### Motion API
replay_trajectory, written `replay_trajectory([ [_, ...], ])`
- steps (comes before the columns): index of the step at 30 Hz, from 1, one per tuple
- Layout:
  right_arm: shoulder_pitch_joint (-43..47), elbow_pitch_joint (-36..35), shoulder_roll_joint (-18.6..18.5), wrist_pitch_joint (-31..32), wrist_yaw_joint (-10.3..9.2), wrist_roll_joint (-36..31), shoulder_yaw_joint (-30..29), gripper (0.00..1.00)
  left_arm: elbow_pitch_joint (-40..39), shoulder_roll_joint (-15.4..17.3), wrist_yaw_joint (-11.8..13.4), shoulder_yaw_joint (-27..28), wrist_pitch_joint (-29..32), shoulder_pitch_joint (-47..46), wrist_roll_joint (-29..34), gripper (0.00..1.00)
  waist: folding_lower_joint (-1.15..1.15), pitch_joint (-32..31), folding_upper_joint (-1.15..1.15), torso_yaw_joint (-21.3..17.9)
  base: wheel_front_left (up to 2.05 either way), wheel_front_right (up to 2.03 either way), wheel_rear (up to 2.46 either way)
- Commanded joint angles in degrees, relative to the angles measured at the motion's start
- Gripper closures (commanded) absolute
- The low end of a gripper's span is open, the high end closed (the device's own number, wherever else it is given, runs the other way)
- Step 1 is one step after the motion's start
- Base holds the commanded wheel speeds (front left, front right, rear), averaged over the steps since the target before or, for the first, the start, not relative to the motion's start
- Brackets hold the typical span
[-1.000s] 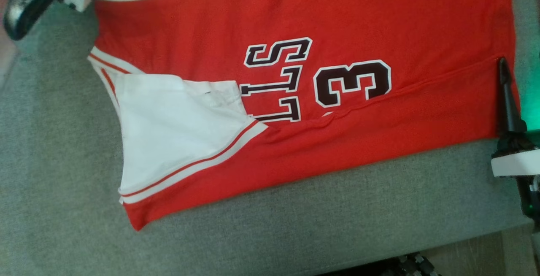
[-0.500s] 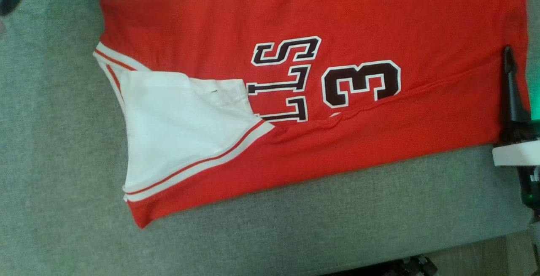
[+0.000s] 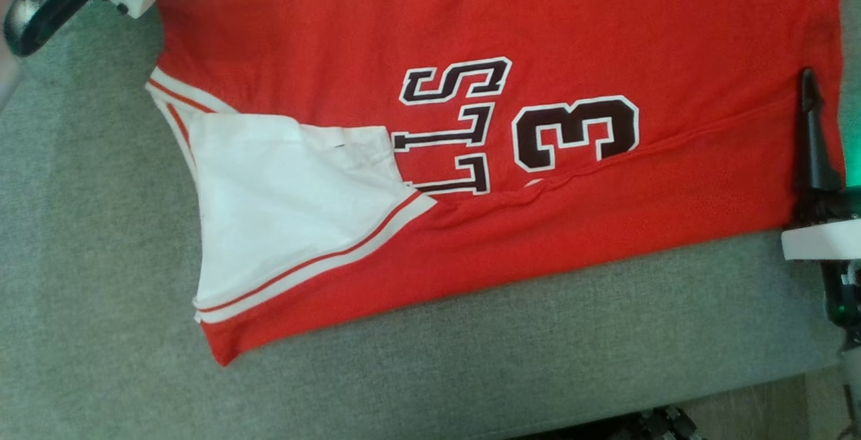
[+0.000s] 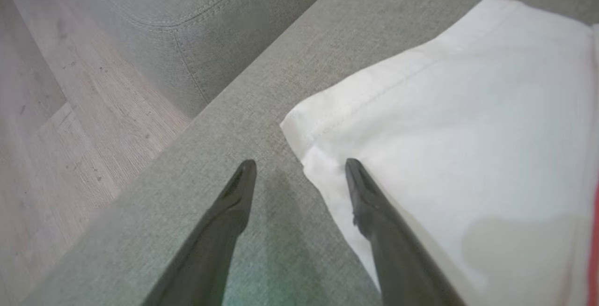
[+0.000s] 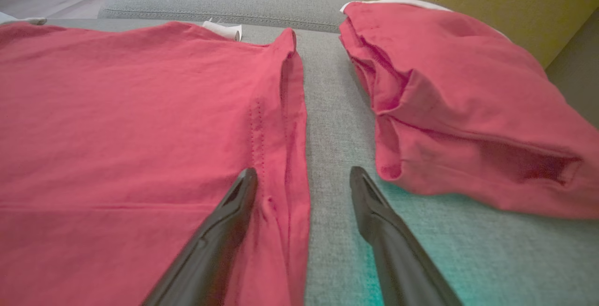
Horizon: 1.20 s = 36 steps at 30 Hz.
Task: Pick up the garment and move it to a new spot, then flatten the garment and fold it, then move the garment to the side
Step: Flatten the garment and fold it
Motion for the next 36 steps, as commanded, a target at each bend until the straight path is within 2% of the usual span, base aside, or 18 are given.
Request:
replay_trajectory([
  [1, 1.0, -0.4, -0.8, -0.5, -0.05, -0.6, 1.0, 0.00, -0.5, 2.3, 0.1, 1.7, 0.4, -2.6, -0.3, 0.00, 0.00, 0.1, 0.00, -0.2, 0.00, 0.00, 0.00],
  [12, 0.1, 1.5, 0.0, -1.5, -0.05, -0.6, 2.2, 0.00, 2.7, 1.8, 0.1, 1.0, -2.5, -5.1, 0.1, 0.00, 0.00, 0.1, 0.00, -1.9, 0.00, 0.00, 0.00],
  [25, -0.7, 3.8, 0.8, -2.4, -0.05, -0.1, 3.6, 0.00, 5.8, 1.8, 0.1, -1.5, -1.5, -5.8, -1.8, 0.00, 0.00, 0.6, 0.00, -4.0, 0.00, 0.00, 0.00],
  [26, -0.7, 3.9, 0.8, -2.5, -0.05, 0.0, 3.7, 0.00, 5.7, 1.9, 0.1, -1.9, -1.3, -5.8, -2.0, 0.22, 0.00, 0.6, 0.00, -4.1, 0.00, 0.00, 0.00],
  [27, -0.8, 4.0, 0.7, -2.5, -0.05, 0.0, 3.7, 0.00, 5.7, 2.1, 0.1, -2.2, -1.2, -5.9, -2.2, 0.83, 0.00, 0.6, 0.00, -4.2, 0.00, 0.00, 0.00],
  [28, -0.9, 4.1, 0.6, -2.6, -0.05, 0.1, 3.7, 0.00, 5.7, 2.2, 0.1, -2.5, -0.9, -6.0, -2.3, 1.00, 0.00, 0.6, 0.00, -4.2, 0.00, 0.00, 0.00],
  [36, -3.8, 1.3, -2.1, -2.1, -0.05, 0.9, 4.0, 0.00, 5.5, 2.4, 0.1, -4.1, -3.3, -7.0, -2.1, 1.00, 0.00, -0.5, 0.00, -4.1, 0.00, 0.00, 0.00],
])
